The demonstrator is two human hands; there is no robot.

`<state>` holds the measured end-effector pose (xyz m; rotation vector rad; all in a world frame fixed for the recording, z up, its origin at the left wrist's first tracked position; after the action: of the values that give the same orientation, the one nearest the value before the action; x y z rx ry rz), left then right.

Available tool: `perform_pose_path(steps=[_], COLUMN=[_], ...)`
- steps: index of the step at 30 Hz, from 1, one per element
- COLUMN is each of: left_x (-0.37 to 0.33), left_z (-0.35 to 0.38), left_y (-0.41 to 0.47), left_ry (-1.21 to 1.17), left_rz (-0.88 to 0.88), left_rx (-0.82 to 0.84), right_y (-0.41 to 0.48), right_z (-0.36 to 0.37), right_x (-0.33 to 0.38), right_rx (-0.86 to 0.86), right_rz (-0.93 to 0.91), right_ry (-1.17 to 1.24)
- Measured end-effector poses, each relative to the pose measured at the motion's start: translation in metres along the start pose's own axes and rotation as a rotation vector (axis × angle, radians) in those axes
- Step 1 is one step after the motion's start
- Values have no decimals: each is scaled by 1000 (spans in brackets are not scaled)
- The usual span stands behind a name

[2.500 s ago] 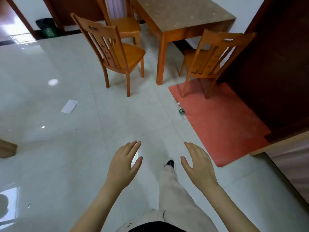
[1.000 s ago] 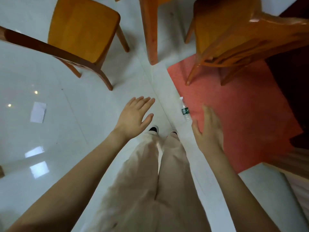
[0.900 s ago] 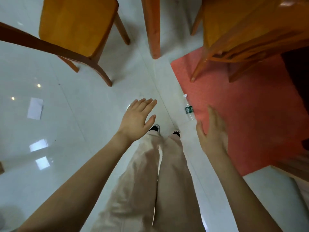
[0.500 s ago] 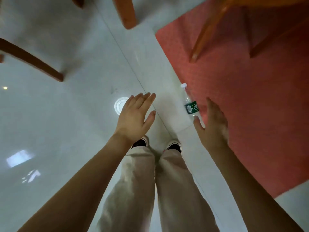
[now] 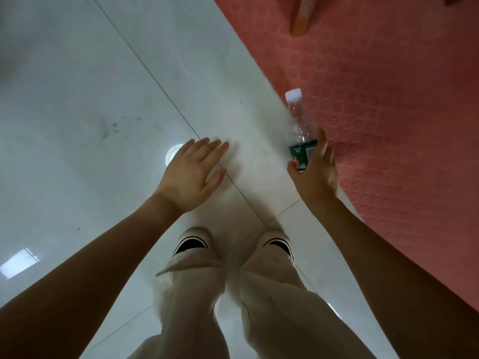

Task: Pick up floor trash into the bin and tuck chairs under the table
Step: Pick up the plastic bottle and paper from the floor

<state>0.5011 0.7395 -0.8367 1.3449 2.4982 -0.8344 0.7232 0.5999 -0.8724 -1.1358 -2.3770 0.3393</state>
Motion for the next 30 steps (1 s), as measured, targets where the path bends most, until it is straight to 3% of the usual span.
perform_pose_path(steps=[3,8,16,23,30], left_x=[-7,-47,-162,-281,-363], left_z=[-17,-95,-331,-567,-701], left_y=[-6,-44,-157,-255,-343], left_ry=[28,-26,-102,-109,171], left_rz=[13,-21,-115,-106,-40], left_rx=[2,-26,-80,-337,-550], right_y=[-10,-65,-190,-293,-363], right_z=[-8,-82,-345,-587,-716], right_x=[4,42,150,245,306], right_rx=[25,23,1,-120,-172], right_rz=[73,21,-40,-143,-320], right_ry=[73,98,106,154,260])
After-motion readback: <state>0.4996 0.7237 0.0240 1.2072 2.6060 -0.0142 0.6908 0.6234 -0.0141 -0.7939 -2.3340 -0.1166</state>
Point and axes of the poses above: each hand's wrist, its own y-axis towards the middle knuckle, its own z-axis out of the palm, x = y × z, the point moved 5 cm from there along y, towards the middle knuckle, and after that the axes turned 4 degrees about x, right-handed, at the moved point
